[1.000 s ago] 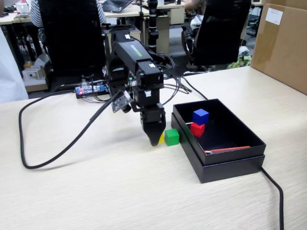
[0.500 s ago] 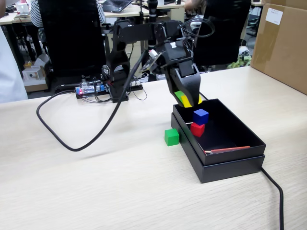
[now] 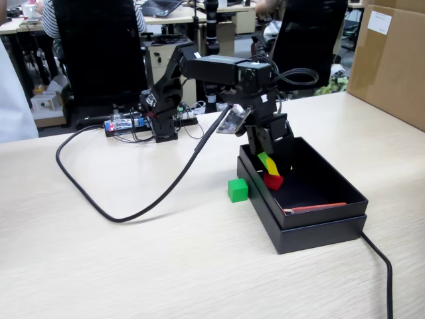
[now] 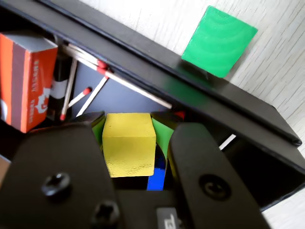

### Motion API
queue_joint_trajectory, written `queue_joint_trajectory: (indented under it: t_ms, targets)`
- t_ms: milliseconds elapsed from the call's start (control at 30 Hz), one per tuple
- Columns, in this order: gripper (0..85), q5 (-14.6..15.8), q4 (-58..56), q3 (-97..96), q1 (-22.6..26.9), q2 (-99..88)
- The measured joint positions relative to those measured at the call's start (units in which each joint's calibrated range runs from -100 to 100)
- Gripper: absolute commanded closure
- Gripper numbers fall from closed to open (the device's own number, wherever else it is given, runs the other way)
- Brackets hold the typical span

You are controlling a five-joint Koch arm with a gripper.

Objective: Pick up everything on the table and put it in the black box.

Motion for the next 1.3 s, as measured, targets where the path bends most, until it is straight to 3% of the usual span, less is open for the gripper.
queue_joint_trajectory:
  t_ms: [267,333,433,567,700,1000,1300]
  targets:
    - [73.9,0.0,-0.1,0.7,0.0,5.2]
    - [68.9,0.0,-0.2,1.0,-0.1,6.1]
    - [52.8,0.1,-0.2,1.0,0.0,7.5]
    - [46.0,0.2,-1.5,1.0,0.0,7.6]
    - [44.4,0.2,-1.9,0.9,-0.1,5.8]
    - [42.6,0.2,-3.9,-5.1,-2.5,-20.3]
    - [36.2,-0.1,-3.8,-23.4,-6.6,-32.0]
